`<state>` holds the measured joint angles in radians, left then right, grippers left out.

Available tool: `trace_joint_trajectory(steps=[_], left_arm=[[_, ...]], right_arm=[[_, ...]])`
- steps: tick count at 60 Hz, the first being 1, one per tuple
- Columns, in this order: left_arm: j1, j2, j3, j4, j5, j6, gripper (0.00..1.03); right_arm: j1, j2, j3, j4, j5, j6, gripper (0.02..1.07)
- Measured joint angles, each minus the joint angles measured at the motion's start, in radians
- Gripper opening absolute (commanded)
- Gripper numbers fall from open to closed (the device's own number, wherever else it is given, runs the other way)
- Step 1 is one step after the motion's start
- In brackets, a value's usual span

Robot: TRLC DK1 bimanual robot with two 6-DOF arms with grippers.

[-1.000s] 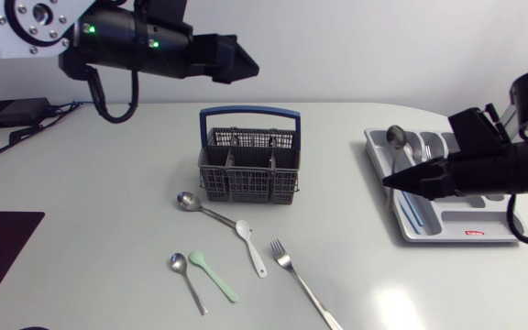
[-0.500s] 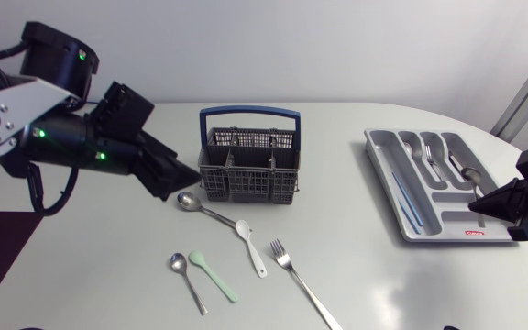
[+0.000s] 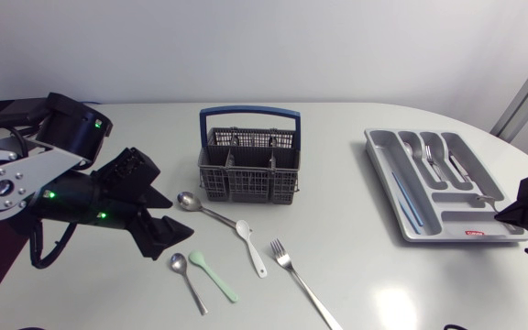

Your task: Unload the cutlery basket into the drawer organizer.

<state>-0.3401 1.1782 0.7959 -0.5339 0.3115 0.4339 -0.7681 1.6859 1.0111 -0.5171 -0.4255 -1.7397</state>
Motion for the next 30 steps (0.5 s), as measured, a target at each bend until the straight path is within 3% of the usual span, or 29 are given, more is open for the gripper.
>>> trace_joint_trajectory(steps=[12,16,18,26,30], left_arm=[[-0.002,-0.028,-0.03,-0.012,-0.007,0.017,0.97],[-0.002,-0.034,-0.037,-0.016,-0.007,0.021,0.97],[0.001,-0.039,-0.044,-0.016,-0.007,0.024,0.97],[0.016,-0.048,-0.065,-0.019,-0.008,0.043,0.97],[0.028,-0.048,-0.073,-0.019,-0.007,0.052,0.97]], right_arm=[[0.0,0.04,-0.025,0.061,0.072,-0.072,0.09],[0.002,0.048,-0.026,0.089,0.09,-0.076,0.27],[0.002,0.052,-0.027,0.101,0.097,-0.079,0.42],[0.002,0.048,-0.032,0.11,0.063,-0.061,0.77],[0.004,0.029,-0.032,0.109,0.042,-0.037,0.89]])
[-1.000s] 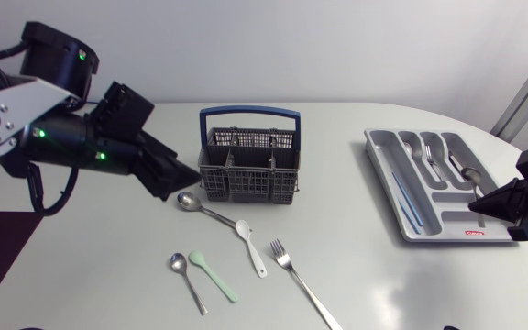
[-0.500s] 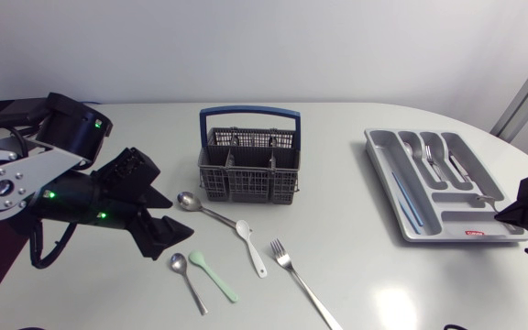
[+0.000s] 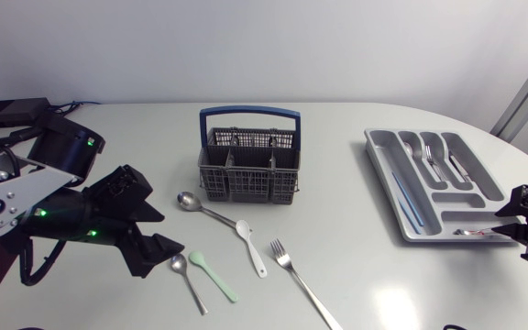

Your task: Unload the cutlery basket into the drawer organizer.

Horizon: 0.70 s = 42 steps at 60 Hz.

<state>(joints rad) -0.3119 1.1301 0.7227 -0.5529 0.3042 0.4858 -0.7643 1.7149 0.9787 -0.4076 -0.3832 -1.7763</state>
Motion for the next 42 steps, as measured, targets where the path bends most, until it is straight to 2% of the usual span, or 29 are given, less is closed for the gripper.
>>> trace_joint_trajectory(steps=[11,23,28,40,42], left_arm=[[0.045,-0.002,-0.013,0.0,0.0,0.04,0.97],[0.092,0.012,-0.043,-0.008,0.001,0.126,0.97],[0.114,0.079,-0.043,-0.008,0.009,0.165,0.96],[0.194,0.323,-0.004,-0.014,0.114,0.208,0.91],[0.2,0.355,0.008,-0.015,0.127,0.211,0.88]], right_arm=[[0.027,-0.133,-0.013,-0.063,-0.063,0.1,0.89],[0.132,-0.324,-0.142,-0.096,-0.092,0.197,0.89],[0.197,-0.404,-0.216,-0.102,-0.092,0.245,0.89],[0.376,-0.627,-0.373,-0.114,-0.092,0.392,0.91],[0.402,-0.656,-0.387,-0.115,-0.092,0.415,0.91]])
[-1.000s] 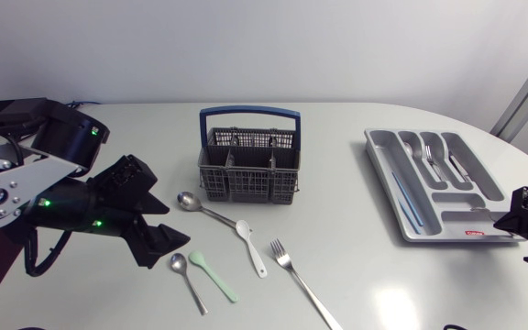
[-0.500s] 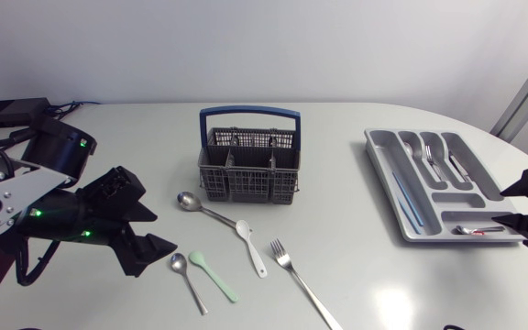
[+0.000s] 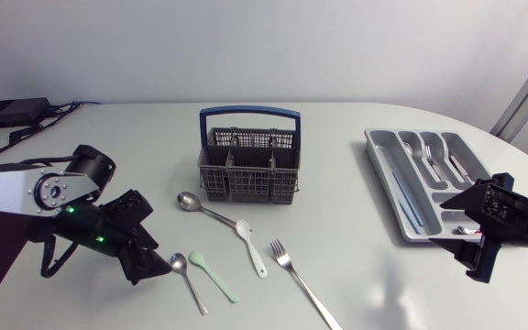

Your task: Unload the cutlery basket into the drawer organizer.

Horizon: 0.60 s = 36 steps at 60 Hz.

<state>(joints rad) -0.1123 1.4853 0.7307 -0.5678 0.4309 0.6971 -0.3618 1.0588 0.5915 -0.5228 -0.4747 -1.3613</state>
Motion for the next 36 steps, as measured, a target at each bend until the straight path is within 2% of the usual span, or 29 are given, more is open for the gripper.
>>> trace_joint_trajectory(steps=[14,33,36], left_arm=[[0.001,0.143,0.079,-0.003,0.086,0.008,0.6],[0.001,0.25,0.122,-0.089,0.123,0.042,0.5],[0.001,0.263,0.128,-0.094,0.139,0.049,0.46]], right_arm=[[0.142,-0.118,-0.07,-0.026,0.027,0.119,0.91],[0.313,-0.192,-0.115,-0.039,0.065,0.251,0.91],[0.339,-0.202,-0.12,-0.039,0.074,0.269,0.91]])
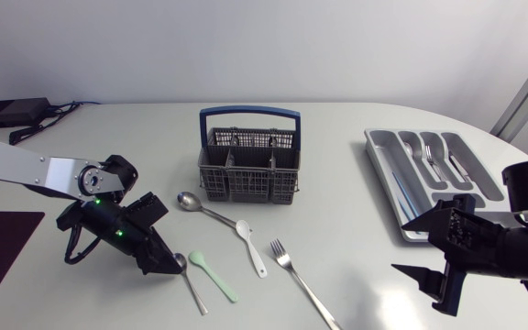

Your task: Unload the cutlery basket into the drawer organizer.

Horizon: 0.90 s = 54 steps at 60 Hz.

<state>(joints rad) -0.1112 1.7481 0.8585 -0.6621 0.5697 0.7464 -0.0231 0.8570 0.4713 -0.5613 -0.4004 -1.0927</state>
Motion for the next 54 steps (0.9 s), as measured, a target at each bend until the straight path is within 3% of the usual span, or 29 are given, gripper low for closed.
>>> trace_joint_trajectory(steps=[4,7,13,18,32,34,41,45,49,54], left_arm=[[0.0,0.011,0.006,-0.011,0.01,0.013,0.37],[0.0,0.018,0.009,-0.015,0.021,0.015,0.21],[0.0,0.022,0.014,-0.023,0.03,0.018,0.08],[0.0,0.022,0.021,-0.036,0.041,0.019,0.03],[-0.001,0.022,0.025,-0.065,0.055,0.04,0.03],[-0.001,0.022,0.025,-0.066,0.055,0.04,0.04],[-0.001,0.022,0.026,-0.067,0.055,0.04,0.22],[-0.001,0.022,0.026,-0.067,0.055,0.04,0.41],[-0.005,0.022,0.025,-0.067,0.055,0.04,0.49],[-0.018,0.022,0.026,-0.067,0.055,0.04,0.51]], right_arm=[[0.025,-0.01,-0.001,0.0,0.007,0.019,0.91],[0.04,-0.016,-0.002,0.0,0.011,0.029,0.91],[0.055,-0.021,-0.012,0.003,0.015,0.043,0.91],[0.06,-0.027,-0.023,0.003,0.023,0.047,0.91],[0.074,-0.053,-0.031,0.003,0.029,0.054,0.91],[0.075,-0.055,-0.031,0.003,0.029,0.054,0.91],[0.077,-0.063,-0.041,0.003,0.031,0.061,0.91],[0.081,-0.068,-0.05,0.003,0.032,0.063,0.91],[0.081,-0.068,-0.055,0.003,0.032,0.065,0.91],[0.081,-0.071,-0.058,0.003,0.032,0.065,0.91]])
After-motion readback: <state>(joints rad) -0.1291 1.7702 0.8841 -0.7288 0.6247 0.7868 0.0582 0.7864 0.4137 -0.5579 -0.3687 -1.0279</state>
